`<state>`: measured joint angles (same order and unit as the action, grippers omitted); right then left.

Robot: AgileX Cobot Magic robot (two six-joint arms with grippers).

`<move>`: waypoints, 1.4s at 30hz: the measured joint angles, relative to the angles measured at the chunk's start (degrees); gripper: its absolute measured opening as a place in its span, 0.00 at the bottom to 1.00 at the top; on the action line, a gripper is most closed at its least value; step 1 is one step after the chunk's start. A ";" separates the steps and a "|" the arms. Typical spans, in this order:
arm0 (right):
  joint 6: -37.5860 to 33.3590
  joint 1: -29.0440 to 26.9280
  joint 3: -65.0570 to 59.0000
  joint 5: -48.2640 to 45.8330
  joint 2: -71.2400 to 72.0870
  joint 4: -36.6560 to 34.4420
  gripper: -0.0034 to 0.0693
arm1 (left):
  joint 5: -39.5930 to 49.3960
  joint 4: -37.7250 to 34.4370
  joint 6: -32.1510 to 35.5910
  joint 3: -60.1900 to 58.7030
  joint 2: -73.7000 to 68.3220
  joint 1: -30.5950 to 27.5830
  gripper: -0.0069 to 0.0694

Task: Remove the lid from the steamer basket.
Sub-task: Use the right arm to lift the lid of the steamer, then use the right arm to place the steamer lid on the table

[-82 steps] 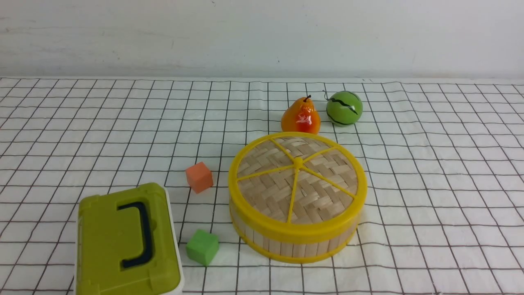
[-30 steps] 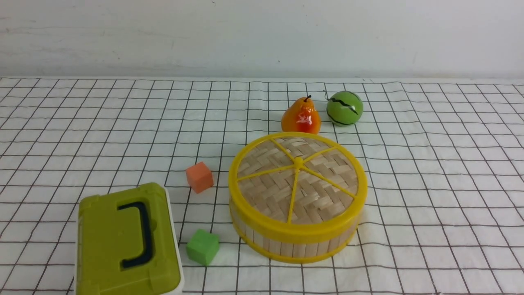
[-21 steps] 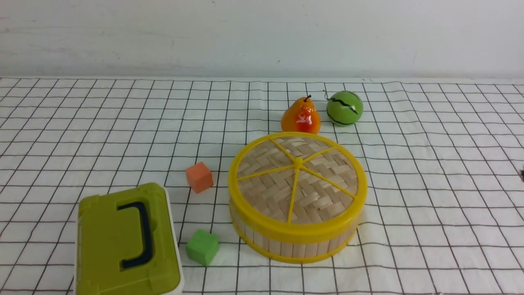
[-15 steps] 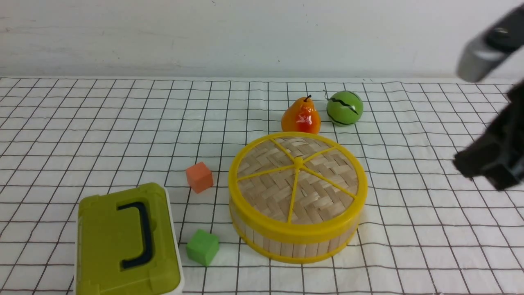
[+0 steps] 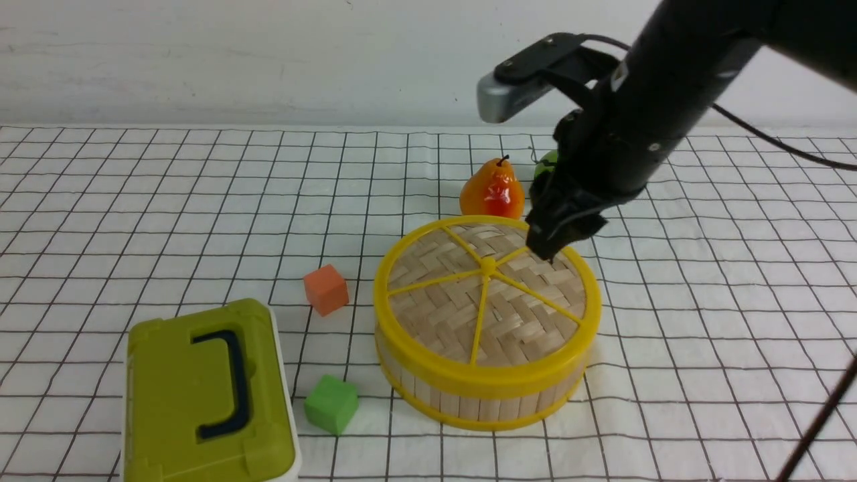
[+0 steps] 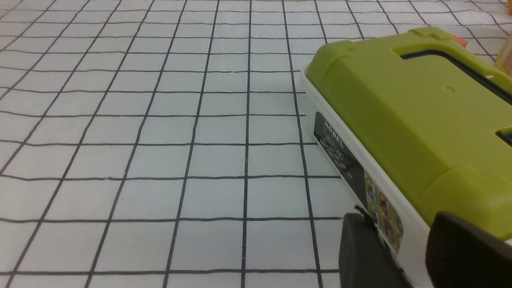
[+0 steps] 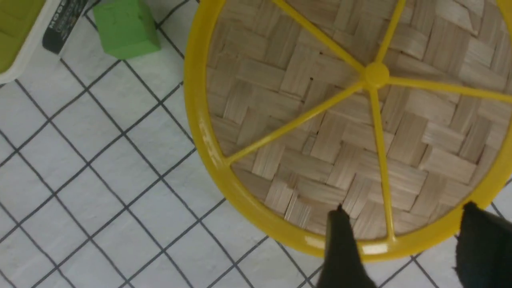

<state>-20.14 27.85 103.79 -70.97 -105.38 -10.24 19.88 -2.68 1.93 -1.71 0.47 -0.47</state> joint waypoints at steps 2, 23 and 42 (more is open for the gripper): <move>0.00 0.86 0.75 0.65 -1.37 0.42 0.65 | 0.00 0.00 0.00 0.00 0.00 0.00 0.40; 7.47 2.94 1.85 13.69 -12.43 4.86 0.18 | 0.00 0.00 0.00 0.00 0.00 0.00 0.40; 9.78 -15.72 -6.24 2.35 12.31 8.08 0.19 | 0.00 0.00 0.00 0.00 0.00 0.00 0.40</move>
<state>-10.36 12.13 97.56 -68.63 -93.07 -2.16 19.88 -2.68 1.93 -1.71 0.47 -0.47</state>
